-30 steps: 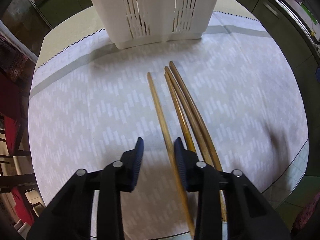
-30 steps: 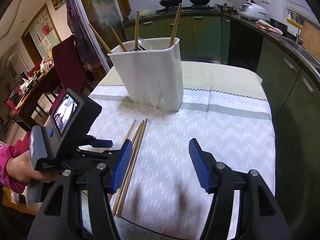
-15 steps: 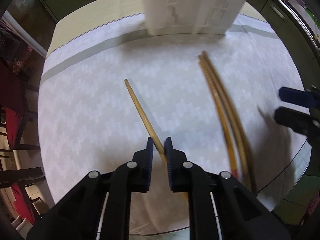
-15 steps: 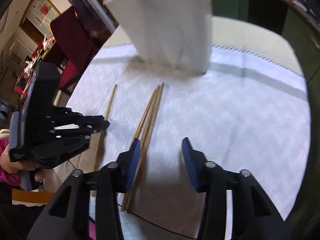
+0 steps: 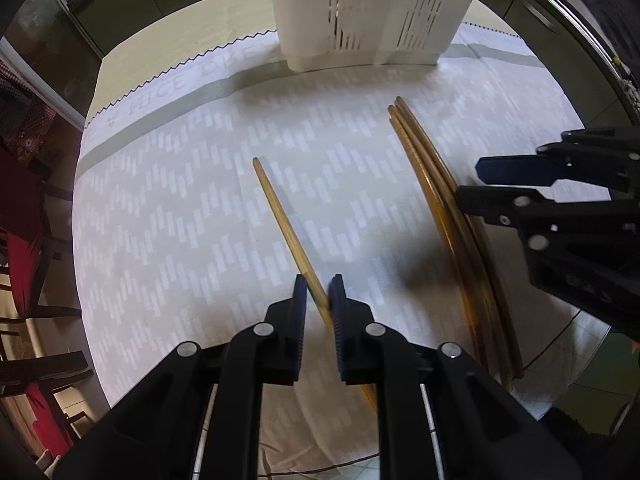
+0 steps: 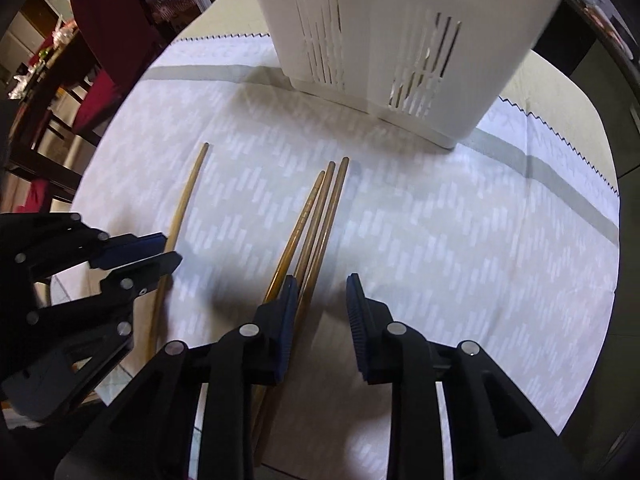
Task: Organize utensils
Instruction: 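Close the right tool on a chopstick while the left tool holds its chopstick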
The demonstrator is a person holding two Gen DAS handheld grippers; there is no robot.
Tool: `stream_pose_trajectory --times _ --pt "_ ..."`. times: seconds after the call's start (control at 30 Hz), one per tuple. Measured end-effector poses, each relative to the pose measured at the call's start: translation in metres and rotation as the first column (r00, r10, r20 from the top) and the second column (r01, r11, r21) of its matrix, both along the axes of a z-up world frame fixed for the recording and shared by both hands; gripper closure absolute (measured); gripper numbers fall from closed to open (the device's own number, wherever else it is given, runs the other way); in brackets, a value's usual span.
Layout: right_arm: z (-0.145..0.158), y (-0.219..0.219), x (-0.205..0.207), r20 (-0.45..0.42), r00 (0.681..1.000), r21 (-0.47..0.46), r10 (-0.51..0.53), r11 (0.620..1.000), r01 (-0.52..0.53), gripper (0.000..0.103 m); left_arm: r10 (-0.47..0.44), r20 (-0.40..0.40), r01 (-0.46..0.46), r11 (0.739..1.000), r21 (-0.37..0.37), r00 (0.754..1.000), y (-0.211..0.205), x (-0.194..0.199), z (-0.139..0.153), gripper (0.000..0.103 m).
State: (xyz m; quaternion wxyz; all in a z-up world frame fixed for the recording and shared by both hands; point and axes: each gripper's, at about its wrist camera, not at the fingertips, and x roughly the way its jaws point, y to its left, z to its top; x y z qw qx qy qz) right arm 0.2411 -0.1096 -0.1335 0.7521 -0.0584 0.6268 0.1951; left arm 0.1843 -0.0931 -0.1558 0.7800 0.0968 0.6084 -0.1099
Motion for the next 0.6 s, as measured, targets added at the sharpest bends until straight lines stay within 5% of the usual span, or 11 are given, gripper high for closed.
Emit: stream_pose_trajectory --times 0.6 --pt "-0.009 0.024 0.02 -0.01 1.0 -0.076 0.009 0.997 -0.01 0.087 -0.013 -0.005 0.013 1.0 -0.014 1.0 0.004 0.007 -0.001 0.091"
